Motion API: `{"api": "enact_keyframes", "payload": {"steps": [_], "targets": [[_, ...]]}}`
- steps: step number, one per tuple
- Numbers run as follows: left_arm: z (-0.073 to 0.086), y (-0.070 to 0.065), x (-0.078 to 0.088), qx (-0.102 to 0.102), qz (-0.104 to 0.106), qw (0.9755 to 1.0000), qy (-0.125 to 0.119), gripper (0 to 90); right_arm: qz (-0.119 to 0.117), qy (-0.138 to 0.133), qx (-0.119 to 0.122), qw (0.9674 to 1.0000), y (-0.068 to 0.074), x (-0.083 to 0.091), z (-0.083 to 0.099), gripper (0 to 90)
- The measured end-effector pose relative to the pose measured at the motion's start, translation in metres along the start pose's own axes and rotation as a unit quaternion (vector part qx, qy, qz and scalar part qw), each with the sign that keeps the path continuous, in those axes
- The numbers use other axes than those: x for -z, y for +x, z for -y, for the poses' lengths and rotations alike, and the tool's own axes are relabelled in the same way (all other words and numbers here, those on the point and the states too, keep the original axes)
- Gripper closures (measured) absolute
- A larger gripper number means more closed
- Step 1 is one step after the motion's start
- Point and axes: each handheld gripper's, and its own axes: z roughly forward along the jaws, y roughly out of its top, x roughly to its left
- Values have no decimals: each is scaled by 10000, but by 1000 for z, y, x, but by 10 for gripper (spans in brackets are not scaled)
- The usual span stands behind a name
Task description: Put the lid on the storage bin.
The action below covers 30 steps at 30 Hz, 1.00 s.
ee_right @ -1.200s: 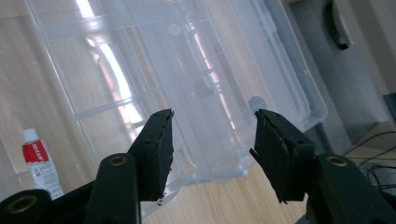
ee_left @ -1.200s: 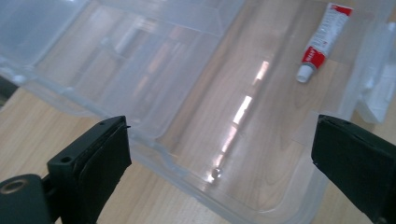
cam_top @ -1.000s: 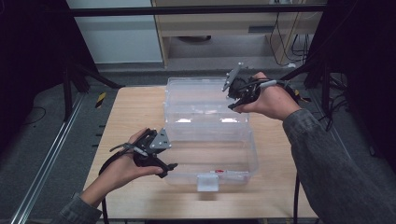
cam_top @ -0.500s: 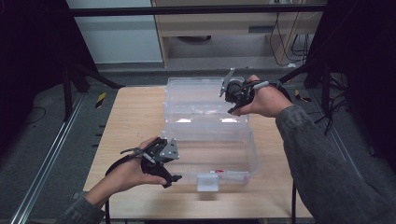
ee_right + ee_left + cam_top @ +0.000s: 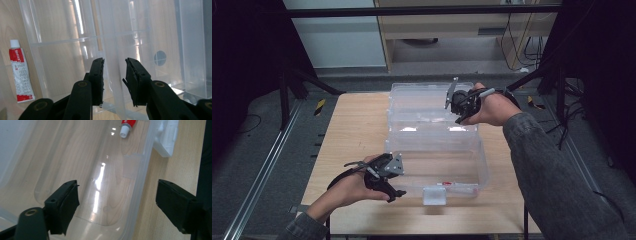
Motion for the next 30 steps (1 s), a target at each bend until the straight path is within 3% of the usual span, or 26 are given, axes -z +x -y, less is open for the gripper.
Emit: {"api": "enact_keyframes", "payload": {"steps": [5, 14, 30], "targets": [[1, -2, -3, -65, 52, 9999, 76, 228, -7, 116, 130, 9998, 1, -6, -1, 710], [2, -5, -8, -221, 109, 9995, 177, 389, 55, 111, 235, 9996, 2, -5, -2, 786], [2, -3, -15, -142, 253, 9992, 266, 685, 53, 75, 203, 9998, 2, -6, -1, 792]]}}
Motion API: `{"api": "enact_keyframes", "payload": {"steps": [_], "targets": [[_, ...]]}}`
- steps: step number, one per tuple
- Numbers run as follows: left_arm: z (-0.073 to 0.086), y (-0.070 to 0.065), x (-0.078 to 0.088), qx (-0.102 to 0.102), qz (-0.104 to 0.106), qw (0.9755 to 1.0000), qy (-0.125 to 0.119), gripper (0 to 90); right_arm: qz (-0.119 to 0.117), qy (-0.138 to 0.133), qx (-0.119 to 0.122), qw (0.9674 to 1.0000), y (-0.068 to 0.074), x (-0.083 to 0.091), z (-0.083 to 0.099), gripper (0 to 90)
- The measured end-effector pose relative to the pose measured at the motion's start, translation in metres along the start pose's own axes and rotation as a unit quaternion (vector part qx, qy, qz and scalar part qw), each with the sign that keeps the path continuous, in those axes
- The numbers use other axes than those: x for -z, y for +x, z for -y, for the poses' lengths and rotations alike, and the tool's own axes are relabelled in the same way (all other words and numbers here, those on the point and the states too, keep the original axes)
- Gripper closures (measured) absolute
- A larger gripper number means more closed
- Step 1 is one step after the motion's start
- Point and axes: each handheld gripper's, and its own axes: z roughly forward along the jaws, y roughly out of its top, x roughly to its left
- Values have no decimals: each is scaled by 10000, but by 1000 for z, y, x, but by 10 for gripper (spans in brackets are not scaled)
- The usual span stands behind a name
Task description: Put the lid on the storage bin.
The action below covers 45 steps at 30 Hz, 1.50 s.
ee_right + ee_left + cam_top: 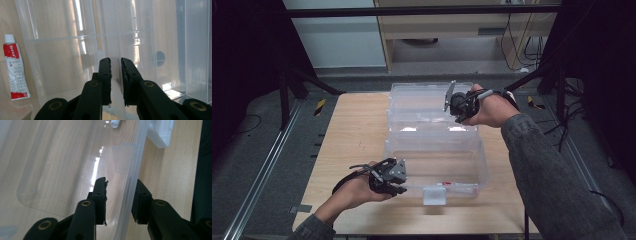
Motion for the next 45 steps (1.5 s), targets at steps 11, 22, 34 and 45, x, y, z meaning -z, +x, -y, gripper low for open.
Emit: {"api": "enact_keyframes", "payload": {"steps": [11, 22, 34, 45], "targets": [[1, 0, -3, 100, 223, 9997, -80, 797, 27, -26, -9, 10000, 1, 0, 0, 796], [3, 0, -4, 121, 232, 9995, -163, 803, -32, -78, 21, 10000, 0, -1, -1, 805], [3, -2, -4, 276, 59, 9995, -163, 796, -81, -65, 81, 9999, 1, 1, -3, 835], [1, 3, -6, 361, 9, 9991, -219, 794, -65, -73, -6, 10000, -7, -2, -4, 833]]}}
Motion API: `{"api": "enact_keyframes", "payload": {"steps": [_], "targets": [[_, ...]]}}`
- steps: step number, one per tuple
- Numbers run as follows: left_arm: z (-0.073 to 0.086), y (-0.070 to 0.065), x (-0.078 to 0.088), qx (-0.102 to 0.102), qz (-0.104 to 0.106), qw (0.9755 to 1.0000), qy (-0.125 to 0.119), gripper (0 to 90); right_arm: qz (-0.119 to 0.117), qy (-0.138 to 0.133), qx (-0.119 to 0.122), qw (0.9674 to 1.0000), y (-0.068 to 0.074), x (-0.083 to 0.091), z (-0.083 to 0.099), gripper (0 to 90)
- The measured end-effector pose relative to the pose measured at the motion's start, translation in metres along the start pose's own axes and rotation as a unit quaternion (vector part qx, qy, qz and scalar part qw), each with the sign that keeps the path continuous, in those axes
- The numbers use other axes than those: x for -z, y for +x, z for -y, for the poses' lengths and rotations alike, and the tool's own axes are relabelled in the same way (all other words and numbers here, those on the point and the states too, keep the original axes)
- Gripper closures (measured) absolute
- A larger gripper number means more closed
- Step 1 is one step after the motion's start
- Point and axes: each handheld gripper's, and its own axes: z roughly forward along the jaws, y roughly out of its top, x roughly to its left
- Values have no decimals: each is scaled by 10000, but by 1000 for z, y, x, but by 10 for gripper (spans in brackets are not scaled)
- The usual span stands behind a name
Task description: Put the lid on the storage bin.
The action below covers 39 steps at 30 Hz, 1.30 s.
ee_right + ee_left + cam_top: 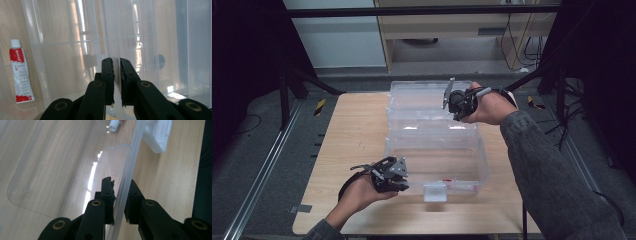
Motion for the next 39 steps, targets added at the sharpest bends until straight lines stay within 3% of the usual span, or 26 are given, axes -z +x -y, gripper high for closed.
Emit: {"api": "enact_keyframes", "payload": {"steps": [16, 22, 24, 28, 29, 39], "targets": [[0, -1, 0, 78, -31, 10000, -18, 790, -86, 62, 85, 9999, 13, 12, -8, 873], [0, -2, 0, 87, -76, 9999, -31, 785, -51, -43, 77, 9999, 20, 17, -7, 874], [0, -4, -1, 254, -74, 9996, -45, 784, -3, -101, 89, 9999, 24, 18, -7, 875], [1, -5, -1, 328, -71, 9994, -84, 783, 7, -173, 58, 9998, 26, 19, -5, 875], [0, -4, -1, 132, -139, 9998, -92, 781, 15, -190, 60, 9998, 28, 21, -4, 875], [0, -6, -2, 281, -138, 9995, -88, 778, 49, -225, 104, 9997, 37, 25, -4, 876]]}}
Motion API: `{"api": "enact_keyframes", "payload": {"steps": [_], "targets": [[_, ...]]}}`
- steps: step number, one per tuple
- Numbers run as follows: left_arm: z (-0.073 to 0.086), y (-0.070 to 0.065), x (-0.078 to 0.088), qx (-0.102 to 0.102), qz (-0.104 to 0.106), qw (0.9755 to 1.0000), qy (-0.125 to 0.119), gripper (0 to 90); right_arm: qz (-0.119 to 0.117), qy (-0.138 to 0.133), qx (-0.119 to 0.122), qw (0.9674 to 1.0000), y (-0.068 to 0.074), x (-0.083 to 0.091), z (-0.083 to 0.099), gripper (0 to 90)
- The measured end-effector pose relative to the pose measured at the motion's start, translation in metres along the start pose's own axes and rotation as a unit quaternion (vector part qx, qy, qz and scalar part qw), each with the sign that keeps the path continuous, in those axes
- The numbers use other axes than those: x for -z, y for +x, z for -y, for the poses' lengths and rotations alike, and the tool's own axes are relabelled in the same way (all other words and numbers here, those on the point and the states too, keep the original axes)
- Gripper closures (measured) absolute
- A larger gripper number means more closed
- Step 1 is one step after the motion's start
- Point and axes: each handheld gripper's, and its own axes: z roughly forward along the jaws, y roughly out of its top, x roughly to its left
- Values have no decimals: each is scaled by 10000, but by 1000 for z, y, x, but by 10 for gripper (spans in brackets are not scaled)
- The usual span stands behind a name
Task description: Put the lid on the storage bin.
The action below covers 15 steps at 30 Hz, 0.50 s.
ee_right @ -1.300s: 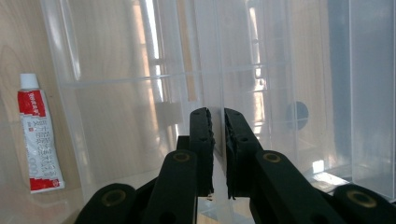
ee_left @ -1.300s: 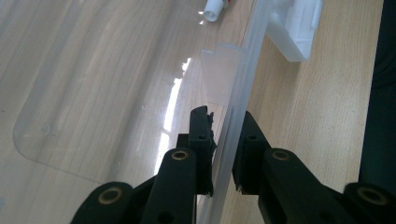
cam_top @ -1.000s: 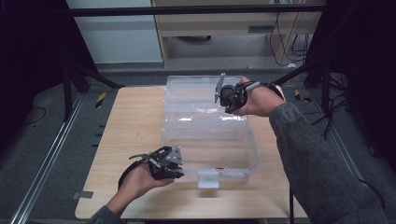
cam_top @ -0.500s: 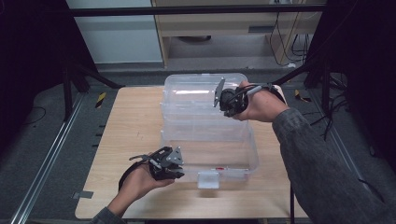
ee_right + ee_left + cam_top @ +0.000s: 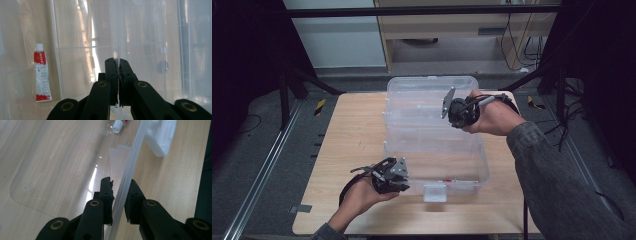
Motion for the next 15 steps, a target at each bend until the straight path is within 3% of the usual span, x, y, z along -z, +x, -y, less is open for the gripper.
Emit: {"api": "enact_keyframes", "payload": {"steps": [5, 11, 12, 15], "targets": [[0, 0, 0, -65, -28, 10000, 28, 775, 33, 14, 66, 10000, 4, 1, -1, 876], [0, -1, 0, 18, -50, 10000, 8, 773, 79, -56, 119, 9999, 12, 4, 0, 876], [0, 1, 0, -124, -57, 9999, -4, 772, 82, -65, 120, 9999, 14, 6, 1, 876], [0, 1, 1, -151, -68, 9999, 23, 772, 106, -80, 151, 9998, 19, 7, 1, 875]]}}
